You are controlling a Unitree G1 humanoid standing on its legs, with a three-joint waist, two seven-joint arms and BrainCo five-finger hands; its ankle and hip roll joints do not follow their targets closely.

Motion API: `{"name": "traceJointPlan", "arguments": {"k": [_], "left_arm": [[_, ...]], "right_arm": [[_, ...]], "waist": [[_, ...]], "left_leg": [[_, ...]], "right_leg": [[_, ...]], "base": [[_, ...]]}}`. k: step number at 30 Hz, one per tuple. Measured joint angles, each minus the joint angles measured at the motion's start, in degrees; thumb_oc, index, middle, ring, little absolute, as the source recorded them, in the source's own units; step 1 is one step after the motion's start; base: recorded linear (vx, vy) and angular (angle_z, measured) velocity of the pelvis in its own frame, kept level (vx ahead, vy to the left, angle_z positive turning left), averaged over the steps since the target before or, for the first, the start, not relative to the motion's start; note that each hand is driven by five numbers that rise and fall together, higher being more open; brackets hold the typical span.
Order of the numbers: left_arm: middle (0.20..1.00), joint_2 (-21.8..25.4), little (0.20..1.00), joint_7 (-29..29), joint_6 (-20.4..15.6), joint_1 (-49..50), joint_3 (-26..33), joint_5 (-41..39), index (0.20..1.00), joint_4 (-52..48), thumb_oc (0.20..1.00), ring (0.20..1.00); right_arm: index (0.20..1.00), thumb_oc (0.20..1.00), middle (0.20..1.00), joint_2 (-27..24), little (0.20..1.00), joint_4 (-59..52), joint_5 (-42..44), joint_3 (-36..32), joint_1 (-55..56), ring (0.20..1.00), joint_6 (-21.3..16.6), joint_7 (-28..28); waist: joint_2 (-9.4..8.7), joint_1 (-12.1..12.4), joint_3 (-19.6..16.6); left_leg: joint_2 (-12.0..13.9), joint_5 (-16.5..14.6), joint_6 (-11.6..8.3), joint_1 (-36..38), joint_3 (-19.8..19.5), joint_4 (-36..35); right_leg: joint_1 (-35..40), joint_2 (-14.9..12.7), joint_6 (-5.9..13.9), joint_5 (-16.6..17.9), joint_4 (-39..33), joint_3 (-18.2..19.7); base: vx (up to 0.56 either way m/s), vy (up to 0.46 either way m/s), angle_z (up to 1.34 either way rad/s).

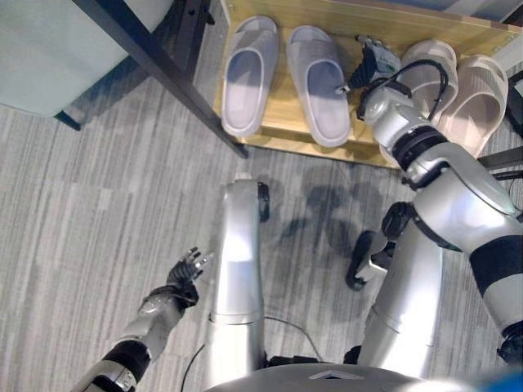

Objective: Arrange the slippers neatly on the shoe rack.

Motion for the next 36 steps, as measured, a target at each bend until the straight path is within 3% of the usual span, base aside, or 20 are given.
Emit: {"name": "traceJointPlan", "arguments": {"k": [2, 4, 9, 15, 24, 29, 31, 34, 36], "left_arm": [[1.000, 0.2, 1.000, -0.2, 0.4, -0.5, -0.5, 1.3, 1.000, -0.2, 1.000, 1.000], [1.000, -0.1, 1.000, -0.1, 0.8, -2.0, -0.7, 3.2, 1.000, -0.2, 1.000, 1.000], [1.000, -2.0, 1.000, -0.7, 1.0, -6.4, -0.6, 6.6, 1.000, -1.9, 1.000, 1.000], [1.000, -2.9, 1.000, -1.4, 1.1, -6.9, 0.4, 8.2, 1.000, -1.8, 1.000, 1.000], [1.000, -6.0, 1.000, -3.9, -0.1, -6.9, 1.8, 8.8, 1.000, 3.3, 1.000, 1.000], [1.000, -6.2, 1.000, -4.3, -0.6, -6.9, 2.4, 8.9, 1.000, 4.7, 1.000, 1.000], [1.000, -7.1, 1.000, -4.5, -1.4, -7.0, 2.7, 9.4, 1.000, 8.8, 1.000, 1.000], [1.000, -7.4, 1.000, -4.4, -1.9, -7.1, 3.0, 9.8, 1.000, 8.7, 1.000, 1.000], [1.000, -8.0, 1.000, -4.2, -2.4, -7.6, 3.2, 9.8, 1.000, 9.2, 1.000, 1.000]], "right_arm": [[1.000, 1.000, 1.000, -1.9, 1.000, -3.7, -3.1, -1.9, 0.4, 1.000, 1.5, 0.6], [1.000, 1.000, 1.000, -3.5, 1.000, -8.8, -8.3, -8.5, 1.9, 1.000, 4.6, 1.9], [1.000, 1.000, 1.000, -3.4, 1.000, -10.4, -11.6, -16.3, 4.7, 1.000, 7.9, 2.9], [1.000, 1.000, 1.000, -3.5, 1.000, -20.6, -12.7, -21.9, 11.3, 1.000, 7.9, 4.1], [1.000, 1.000, 1.000, -12.3, 1.000, -29.2, -15.1, -21.9, 18.2, 1.000, -1.1, 4.8], [1.000, 1.000, 1.000, -12.9, 1.000, -34.8, -16.3, -22.0, 19.7, 1.000, -4.9, 5.1], [1.000, 1.000, 1.000, -16.0, 1.000, -36.7, -19.5, -13.9, 19.4, 1.000, -8.9, 5.2], [1.000, 1.000, 1.000, -15.2, 1.000, -39.5, -19.5, -8.9, 18.2, 1.000, -10.0, 6.8], [1.000, 1.000, 1.000, -10.7, 1.000, -44.1, -19.5, -8.7, 20.3, 1.000, -12.0, 7.7]], "waist": [[-0.07, -0.5, 0.0], [-0.10, -1.1, 0.0], [-0.19, -1.6, 0.0], [-0.26, -1.5, 0.1], [-1.28, -1.5, 0.7], [-1.58, -2.2, 0.9], [-2.37, -2.3, 1.2], [-2.40, -2.4, 1.3], [-2.42, -2.7, 1.3]], "left_leg": [[0.0, -0.1, 0.12, 0.2, 0.1, 0.0], [0.0, -0.1, 0.19, 0.2, 0.3, 0.1], [0.1, -0.2, 0.29, 0.4, 0.2, 0.1], [0.2, -0.4, 0.74, 0.5, 0.4, 0.2], [0.2, -0.7, 1.29, 0.9, 1.2, 0.9], [0.2, -0.8, 1.40, 0.9, 1.2, 1.2], [0.1, -0.8, 1.40, 0.9, 1.1, 1.3], [0.1, -0.8, 1.39, 0.9, 1.1, 1.4], [0.2, -0.9, 1.42, 0.9, 1.1, 1.5]], "right_leg": [[0.2, 0.1, 0.00, 0.0, -0.1, 0.0], [0.2, 0.1, 0.00, 0.0, -0.1, 0.1], [0.2, 0.2, 0.01, 0.0, 0.1, 0.1], [0.1, 0.2, 0.00, 0.0, 0.3, 0.2], [0.3, 0.2, 0.01, 0.0, 0.7, 1.4], [0.4, 0.2, 0.06, 0.0, 1.0, 1.6], [0.5, 0.3, 0.09, 0.0, 1.0, 1.6], [0.5, 0.3, 0.40, -0.2, 1.2, 1.7], [0.5, 0.3, 0.47, -0.2, 1.2, 1.6]], "base": [[0.00, -0.007, -0.02], [0.00, 0.000, 0.00], [0.00, 0.000, 0.00], [0.00, 0.000, 0.00], [0.00, 0.000, 0.00], [0.00, 0.000, 0.00], [0.00, 0.000, 0.00], [0.00, 0.000, 0.00], [0.00, 0.000, 0.00]]}}
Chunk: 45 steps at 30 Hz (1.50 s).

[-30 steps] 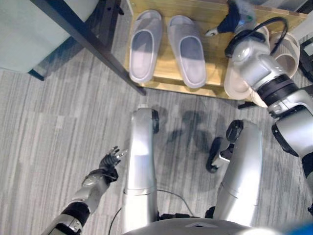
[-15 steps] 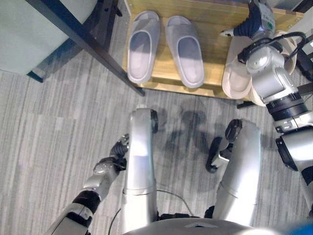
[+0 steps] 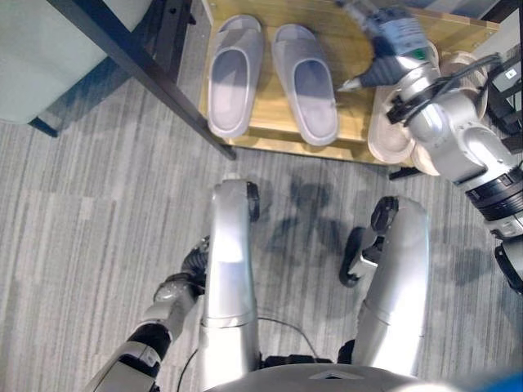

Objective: Arrange the slippers neatly on the shoe rack.

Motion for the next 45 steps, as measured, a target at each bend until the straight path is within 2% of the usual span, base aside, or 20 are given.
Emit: {"name": "traceJointPlan", "arguments": {"k": [3, 5, 8, 12, 17, 19, 22, 28, 37, 45], "left_arm": [[1.000, -0.4, 1.000, 0.4, -0.1, -1.0, 0.1, 0.0, 1.000, -0.1, 1.000, 1.000], [1.000, -0.5, 1.000, 0.4, -0.2, -1.0, 0.1, 0.0, 1.000, 0.5, 1.000, 1.000], [1.000, -0.6, 1.000, 0.4, -0.2, -0.8, 0.1, 0.0, 1.000, 1.0, 1.000, 1.000], [1.000, -0.5, 1.000, 1.7, -0.4, -0.3, 0.3, 0.0, 1.000, 0.9, 1.000, 1.000], [1.000, -1.6, 1.000, 2.6, -0.8, -0.3, 0.6, 0.0, 1.000, 2.0, 1.000, 1.000], [1.000, -2.3, 1.000, 2.9, -0.9, -0.3, 0.9, 0.0, 1.000, 2.0, 1.000, 1.000], [1.000, -2.9, 1.000, 3.0, -1.1, -0.7, 0.6, -0.1, 1.000, 2.0, 1.000, 1.000], [1.000, -3.2, 1.000, 3.1, -1.6, -0.8, 0.0, -0.1, 1.000, 2.0, 1.000, 1.000], [1.000, -4.0, 1.000, 4.3, -1.8, -1.3, -0.2, -0.1, 1.000, 3.3, 1.000, 1.000], [1.000, -4.1, 1.000, 5.0, -1.9, -2.0, -0.3, 0.0, 1.000, 4.6, 1.000, 1.000]], "right_arm": [[1.000, 1.000, 1.000, 3.6, 1.000, -4.4, -0.1, 0.1, 3.5, 1.000, -0.8, 2.0], [1.000, 1.000, 1.000, 3.6, 1.000, -5.7, -1.6, 0.7, 5.8, 1.000, -2.1, 3.2], [1.000, 1.000, 1.000, 3.2, 1.000, -5.7, -1.7, 1.2, 8.1, 1.000, -2.1, 3.8], [1.000, 1.000, 1.000, 4.0, 1.000, -7.2, -1.9, -0.3, 12.6, 1.000, -1.8, 4.4], [1.000, 1.000, 1.000, 4.0, 1.000, -7.2, -6.5, -4.0, 16.2, 1.000, -0.1, 3.4], [1.000, 1.000, 1.000, 6.0, 1.000, -8.0, -6.7, -6.4, 19.1, 1.000, 0.4, 3.2], [1.000, 1.000, 1.000, 7.1, 1.000, -7.9, -6.8, -4.5, 19.9, 1.000, 1.0, 3.2], [1.000, 1.000, 1.000, 10.6, 1.000, -1.7, -5.4, -4.1, 19.3, 1.000, 1.4, 2.3], [1.000, 1.000, 1.000, 12.6, 1.000, 9.4, -1.4, -2.6, 17.5, 1.000, 3.1, -1.0], [1.000, 1.000, 1.000, 13.3, 1.000, 11.1, 1.3, -2.2, 16.6, 1.000, 3.2, -1.0]], "waist": [[-0.05, 0.0, 0.0], [-0.06, -0.2, 0.0], [-0.08, -0.4, 0.0], [-0.33, -1.2, 0.1], [-0.66, -1.9, 0.3], [-0.77, -1.9, 0.3], [-0.87, -2.2, 0.4], [-0.86, -2.1, 0.4], [-0.86, -1.6, 0.4], [-0.85, -1.3, 0.4]], "left_leg": [[0.1, 0.0, 0.02, 0.0, -0.1, 0.0], [0.1, 0.0, 0.01, 0.0, 0.0, 0.2], [0.1, 0.0, 0.01, 0.0, 0.1, 0.2], [0.1, -0.1, -0.15, 0.0, 0.0, 0.2], [0.5, -0.2, -0.08, 0.0, 0.0, 0.2], [0.6, -0.3, -0.09, 0.0, -0.1, 0.2], [0.7, -0.3, -0.13, 0.0, -0.1, 0.2], [0.7, -0.3, -0.13, 0.1, -0.1, 0.3], [0.6, -0.3, -0.14, 0.3, -0.2, 0.6], [0.6, -0.3, -0.15, 0.7, -0.1, 0.7]], "right_leg": [[0.0, 0.0, 0.00, 0.0, 0.0, 0.0], [0.0, 0.1, -0.01, 0.0, 0.0, 0.2], [0.1, 0.1, 0.00, 0.0, 0.0, 0.2], [0.0, 0.2, 0.02, 0.0, 0.0, 0.2], [-0.1, 0.4, 0.01, 0.0, 0.0, 0.2], [-0.1, 0.5, 0.02, 0.0, 0.0, 0.1], [-0.3, 0.6, 0.02, 0.0, 0.1, 0.1], [-0.3, 0.7, 0.02, 0.0, 0.3, 0.1], [-0.4, 0.7, 0.15, -0.1, 1.1, 0.3], [-0.3, 0.7, 0.21, -0.1, 1.5, 0.5]], "base": [[0.00, 0.000, 0.00], [0.00, 0.000, 0.00], [0.00, 0.000, 0.00], [0.00, 0.000, 0.00], [0.00, 0.002, -0.01], [0.00, 0.000, 0.00], [0.00, 0.000, 0.00], [0.00, 0.000, 0.00], [0.00, 0.000, 0.00], [0.00, 0.000, 0.00]]}}
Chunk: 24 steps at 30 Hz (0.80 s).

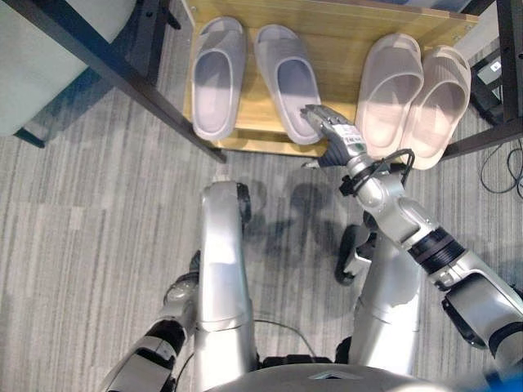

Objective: Arrange the slippers neatly on the shoe rack.

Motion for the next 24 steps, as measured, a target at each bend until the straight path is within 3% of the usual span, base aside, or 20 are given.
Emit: {"name": "traceJointPlan", "arguments": {"k": [12, 19, 24], "left_arm": [[1.000, -0.2, 1.000, 0.1, 0.0, -0.9, -0.1, 0.1, 1.000, 2.4, 1.000, 1.000], [1.000, -0.4, 1.000, 0.2, 0.0, -0.9, -0.1, 0.1, 1.000, 2.7, 1.000, 1.000], [1.000, -1.0, 1.000, 0.4, 0.0, -1.9, -0.9, 0.1, 1.000, 4.8, 1.000, 1.000]], "right_arm": [[1.000, 1.000, 1.000, 4.2, 1.000, 5.7, 5.9, 1.0, -3.9, 1.000, 0.1, 0.1], [1.000, 1.000, 1.000, 4.5, 1.000, 5.8, 5.3, 1.7, -4.0, 1.000, 0.5, 0.2], [1.000, 1.000, 1.000, 7.6, 1.000, 5.8, 3.6, 2.1, -4.0, 1.000, 1.9, 0.6]], "waist": [[0.15, 0.1, -0.1], [0.53, 0.0, -0.2], [0.91, 0.0, -0.4]], "left_leg": [[0.0, -0.1, -0.10, 0.5, 0.1, 0.1], [0.0, -0.1, -0.14, 0.5, 0.2, 0.3], [0.0, -0.1, -0.24, 0.5, 0.2, 0.4]], "right_leg": [[0.0, 0.2, 0.05, 0.0, 0.4, 0.5], [0.0, 0.3, 0.05, 0.0, 0.5, 0.6], [-0.1, 0.4, 0.07, 0.0, 0.8, 0.9]], "base": [[0.00, 0.000, 0.00], [0.00, 0.000, 0.00], [0.00, 0.000, 0.00]]}}
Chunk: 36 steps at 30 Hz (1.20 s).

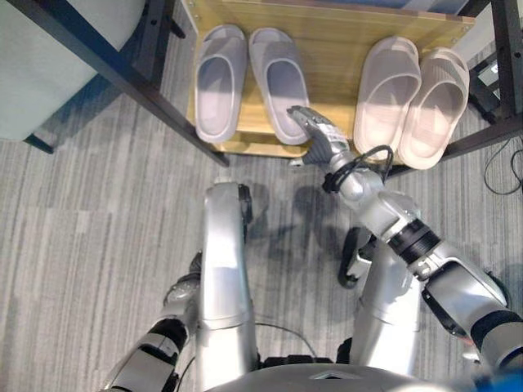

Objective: Arrange the slippers neatly on the shoe rack.

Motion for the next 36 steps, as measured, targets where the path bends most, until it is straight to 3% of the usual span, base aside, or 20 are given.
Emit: {"name": "traceJointPlan", "arguments": {"k": [20, 27, 36], "left_arm": [[1.000, -0.7, 1.000, 2.1, -0.9, -0.8, -1.0, 1.2, 1.000, 2.8, 1.000, 1.000], [1.000, -1.8, 1.000, 2.1, -0.9, -1.0, -1.2, 1.3, 1.000, 2.8, 1.000, 1.000], [1.000, -2.0, 1.000, 2.1, -0.9, -2.1, -2.7, 2.2, 1.000, 4.7, 1.000, 1.000]], "right_arm": [[1.000, 1.000, 1.000, 6.1, 1.000, 6.0, 0.8, 2.8, -3.2, 1.000, 0.4, -2.3], [1.000, 1.000, 1.000, 9.7, 1.000, 9.6, 1.5, 4.0, -6.7, 1.000, 0.6, -1.7], [1.000, 1.000, 1.000, 11.7, 1.000, 10.8, 2.2, 4.1, -7.5, 1.000, 2.8, -3.2]], "waist": [[0.28, 0.0, -0.1], [2.18, 0.9, 0.0], [2.34, 1.4, -0.1]], "left_leg": [[0.0, -0.1, -0.27, 0.6, -0.1, 0.3], [0.0, -0.3, -0.56, 0.8, -0.3, 0.6], [0.0, -0.4, -0.90, 0.8, -1.1, 1.4]], "right_leg": [[0.1, 0.4, 0.25, -0.1, 0.8, 0.1], [0.2, 0.6, 0.26, -0.1, 1.1, 0.2], [-0.1, 0.9, 0.60, -0.4, 2.5, 0.1]], "base": [[0.00, 0.002, 0.00], [0.00, 0.000, 0.00], [0.00, -0.004, 0.00]]}}
